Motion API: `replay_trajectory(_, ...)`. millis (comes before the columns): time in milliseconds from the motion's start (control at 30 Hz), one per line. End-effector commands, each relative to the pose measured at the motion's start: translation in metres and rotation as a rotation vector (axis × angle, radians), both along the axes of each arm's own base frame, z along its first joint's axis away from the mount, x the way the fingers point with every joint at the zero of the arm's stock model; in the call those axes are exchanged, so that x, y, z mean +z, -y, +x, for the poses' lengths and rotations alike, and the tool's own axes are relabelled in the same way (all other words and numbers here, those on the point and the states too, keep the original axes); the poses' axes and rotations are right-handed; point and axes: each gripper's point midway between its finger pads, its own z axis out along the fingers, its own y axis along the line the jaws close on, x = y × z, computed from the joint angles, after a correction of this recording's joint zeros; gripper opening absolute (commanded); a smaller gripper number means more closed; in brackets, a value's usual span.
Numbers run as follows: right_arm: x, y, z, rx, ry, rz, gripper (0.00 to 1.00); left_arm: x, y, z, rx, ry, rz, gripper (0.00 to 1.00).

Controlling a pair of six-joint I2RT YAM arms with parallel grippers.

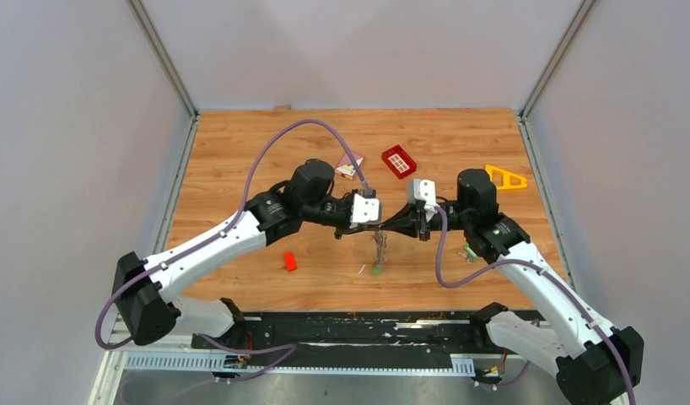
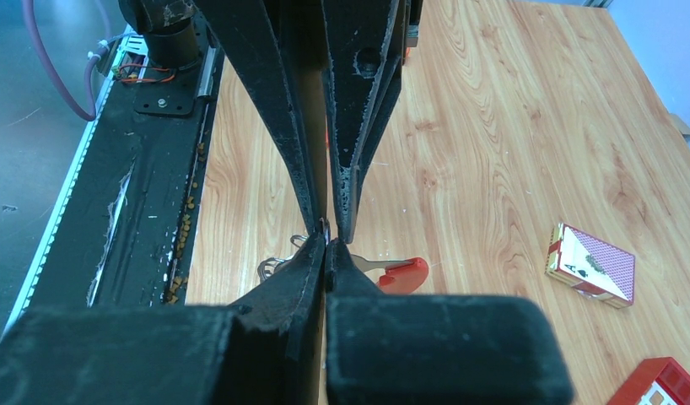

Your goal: Put the keys on the keyring

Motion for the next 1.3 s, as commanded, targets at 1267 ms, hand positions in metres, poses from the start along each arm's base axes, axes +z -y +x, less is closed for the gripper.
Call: replay_trajectory(1267,0.013,-0.002,0.003,-0.039,0.065,0.055,0.27,0.027,-0.024,0.002,0.197,-0.024,0.367,0.0)
